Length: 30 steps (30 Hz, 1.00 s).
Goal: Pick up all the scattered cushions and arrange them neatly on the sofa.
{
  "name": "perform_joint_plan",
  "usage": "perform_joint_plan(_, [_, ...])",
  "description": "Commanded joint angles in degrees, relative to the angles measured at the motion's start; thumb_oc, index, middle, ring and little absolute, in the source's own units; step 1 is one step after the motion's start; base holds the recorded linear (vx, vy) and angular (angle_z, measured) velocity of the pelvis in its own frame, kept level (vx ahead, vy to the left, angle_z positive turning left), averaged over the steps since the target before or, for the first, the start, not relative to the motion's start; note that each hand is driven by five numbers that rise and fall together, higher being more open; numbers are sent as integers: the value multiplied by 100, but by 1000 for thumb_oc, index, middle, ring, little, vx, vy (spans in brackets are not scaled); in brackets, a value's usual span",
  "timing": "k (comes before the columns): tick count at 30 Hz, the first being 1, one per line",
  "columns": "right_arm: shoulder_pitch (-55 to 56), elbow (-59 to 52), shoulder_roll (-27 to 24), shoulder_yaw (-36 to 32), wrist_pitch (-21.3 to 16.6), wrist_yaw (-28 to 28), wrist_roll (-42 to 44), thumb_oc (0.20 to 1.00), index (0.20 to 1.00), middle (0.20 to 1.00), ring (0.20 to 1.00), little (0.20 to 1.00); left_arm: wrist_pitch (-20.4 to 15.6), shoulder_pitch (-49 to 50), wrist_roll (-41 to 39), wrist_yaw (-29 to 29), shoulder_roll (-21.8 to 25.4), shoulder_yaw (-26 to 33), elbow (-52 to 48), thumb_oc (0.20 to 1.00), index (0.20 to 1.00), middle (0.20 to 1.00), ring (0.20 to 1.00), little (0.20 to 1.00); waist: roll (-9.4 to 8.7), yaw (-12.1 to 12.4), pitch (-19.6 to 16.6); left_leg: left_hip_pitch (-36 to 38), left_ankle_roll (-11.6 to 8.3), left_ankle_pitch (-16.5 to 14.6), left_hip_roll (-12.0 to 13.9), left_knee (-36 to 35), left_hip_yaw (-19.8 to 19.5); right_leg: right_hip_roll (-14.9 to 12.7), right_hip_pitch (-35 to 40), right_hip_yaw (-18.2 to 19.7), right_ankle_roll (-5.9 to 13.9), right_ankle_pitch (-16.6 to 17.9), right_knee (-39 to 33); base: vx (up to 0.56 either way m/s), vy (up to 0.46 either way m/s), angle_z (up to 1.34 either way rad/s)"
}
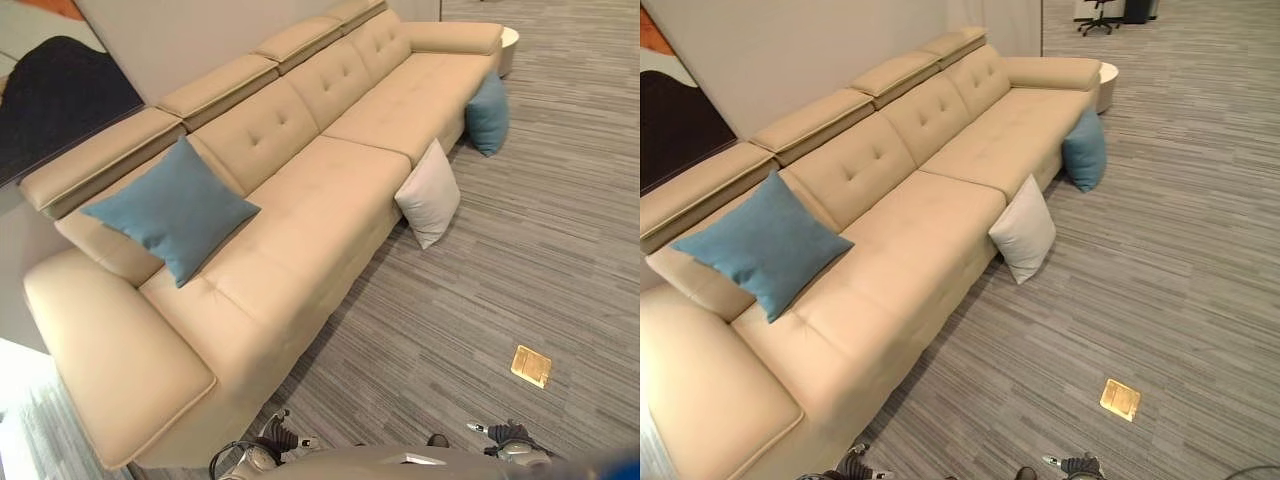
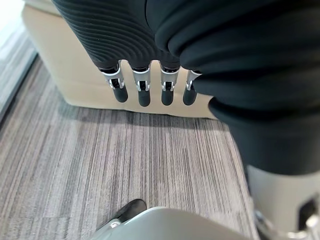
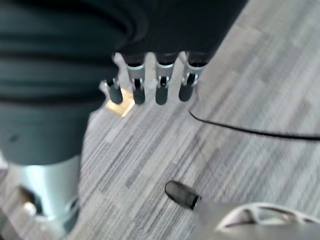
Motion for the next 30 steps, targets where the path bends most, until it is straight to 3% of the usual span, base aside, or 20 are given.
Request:
perform_joint_plan(1, [-315, 618, 416, 14, -21, 321, 844, 1000, 1000, 1000, 1000, 1000, 36, -308, -145, -186, -223, -65, 406, 1000, 1000, 1000, 1000, 1000, -294, 64, 127, -62, 11, -302, -261, 24, -125, -420, 547, 335, 713, -456, 48, -8, 40, -13])
perform_joint_plan(6, [-217, 818, 206, -363, 20, 424, 1252, 1000, 1000, 1000, 1000, 1000, 86, -180, -136, -418, -200, 30, 622, 1000, 1000, 1000, 1000, 1000, -310, -4, 123, -104, 23, -314, -274, 24, -18, -454, 450, 403, 747, -363, 48, -26, 32, -12])
perform_joint_plan(11, [-313, 629, 98, -248, 51, 431, 828, 1000, 1000, 1000, 1000, 1000, 59, -149, -209, -459, -175, 88, 525, 1000, 1000, 1000, 1000, 1000, -325, 11, 302, -159, 109, -351, -301, 24, 51, -522, 320, 437, 777, -235, 146, -42, 17, -17])
perform_joint_plan(14, [-578, 344, 141, -37, 44, 359, 487, 1000, 1000, 1000, 1000, 1000, -2, -259, -385, -342, -77, 156, 243, 1000, 1000, 1000, 1000, 1000, -340, 130, 564, -240, 93, -335, -167, 24, 361, -711, -194, -170, 835, -260, 829, -116, -86, -61])
perform_joint_plan(22, [-675, 3, -104, -23, -199, 242, 648, 1000, 1000, 1000, 1000, 1000, -107, -488, -434, -243, -7, -116, -127, 1000, 1000, 1000, 1000, 1000, -369, -18, 641, -199, -80, -209, -20, 109, 356, -501, 2, -71, 613, -432, 489, 50, -125, -22])
perform_joint_plan(24, [-718, -88, -194, 12, -306, 166, 718, 1000, 1000, 1000, 1000, 1000, -126, -602, -503, -234, 6, -239, -302, 1000, 1000, 1000, 1000, 1000, -487, 17, 847, -613, -211, -499, 139, 1266, 314, -419, 131, -27, 480, -514, 392, -15, -205, 12])
perform_joint_plan(25, [-723, -87, -192, 10, -307, 167, 718, 1000, 1000, 1000, 1000, 1000, -125, -607, -503, -235, 9, -238, -303, 1000, 1000, 1000, 1000, 1000, -496, 9, 829, -656, -206, -485, 131, 1279, 306, -427, 102, -37, 478, -500, 387, 26, -161, 13])
perform_joint_plan(27, [-756, -131, -273, 77, -324, 122, 620, 1000, 1000, 1000, 1000, 1000, -174, -666, -653, -177, -26, -263, -351, 1000, 1000, 1000, 1000, 1000, -582, 155, 997, -1165, -265, -525, 60, 2222, -60, -395, 215, 45, 368, -544, 276, 58, -129, -16])
perform_joint_plan(30, [-770, -231, -312, 144, -364, 46, 510, 1000, 1000, 1000, 1000, 1000, -177, -654, -703, -152, -41, -302, -467, 1000, 1000, 1000, 1000, 1000, -671, 262, 992, -1613, -161, -554, -289, 2128, -472, -330, 218, 181, 390, -564, 174, 147, -53, -37])
